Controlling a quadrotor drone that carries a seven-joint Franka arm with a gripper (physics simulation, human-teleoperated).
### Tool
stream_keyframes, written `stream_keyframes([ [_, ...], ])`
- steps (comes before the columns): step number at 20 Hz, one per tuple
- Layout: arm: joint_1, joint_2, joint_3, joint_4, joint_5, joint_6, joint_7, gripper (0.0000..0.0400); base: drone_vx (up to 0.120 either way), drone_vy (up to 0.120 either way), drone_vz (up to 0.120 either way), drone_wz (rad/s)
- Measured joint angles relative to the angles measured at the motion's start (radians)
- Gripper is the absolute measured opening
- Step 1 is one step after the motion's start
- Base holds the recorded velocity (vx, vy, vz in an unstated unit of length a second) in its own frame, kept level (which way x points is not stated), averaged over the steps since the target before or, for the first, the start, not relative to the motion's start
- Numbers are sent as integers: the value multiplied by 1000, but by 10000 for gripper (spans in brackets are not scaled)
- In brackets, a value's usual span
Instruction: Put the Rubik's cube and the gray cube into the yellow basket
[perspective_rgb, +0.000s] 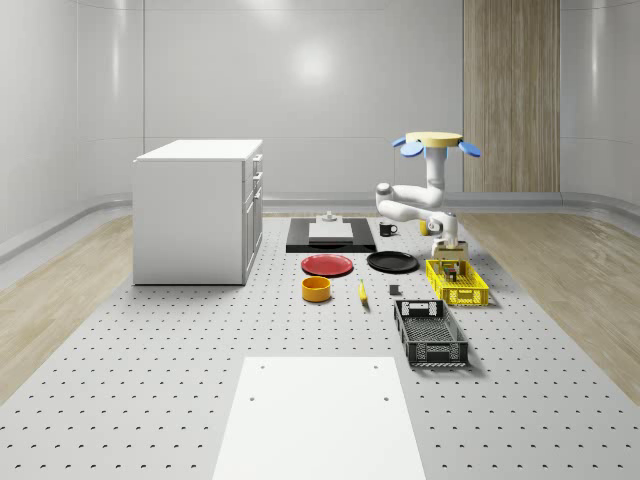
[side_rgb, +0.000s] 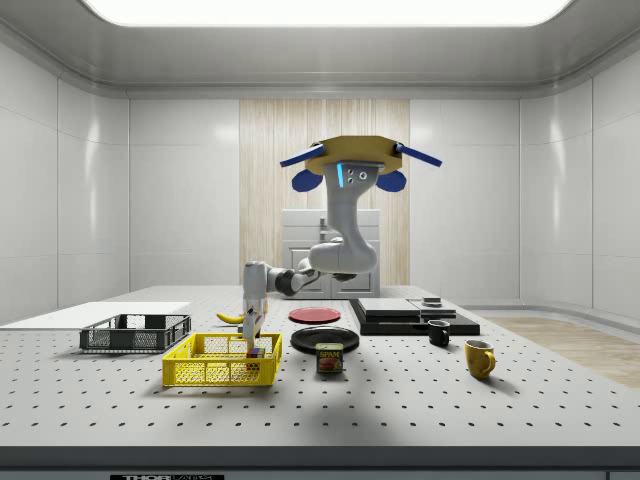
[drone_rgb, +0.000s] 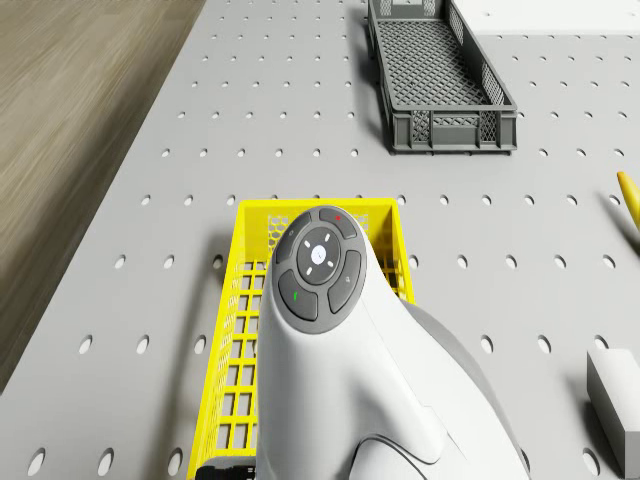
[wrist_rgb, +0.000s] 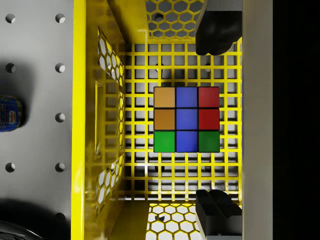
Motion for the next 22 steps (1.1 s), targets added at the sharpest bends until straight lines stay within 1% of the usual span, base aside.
stream_keyframes([
  [3,6,1,31,-8,28,-13,-1,399,0,-13,120,0],
  [5,8,1,44,-12,41,-18,-1,399,0,-120,120,0],
  [11,11,0,64,-16,59,-24,-1,400,0,-120,0,0],
  [22,11,-2,70,-17,66,-25,-1,400,0,-120,0,0],
])
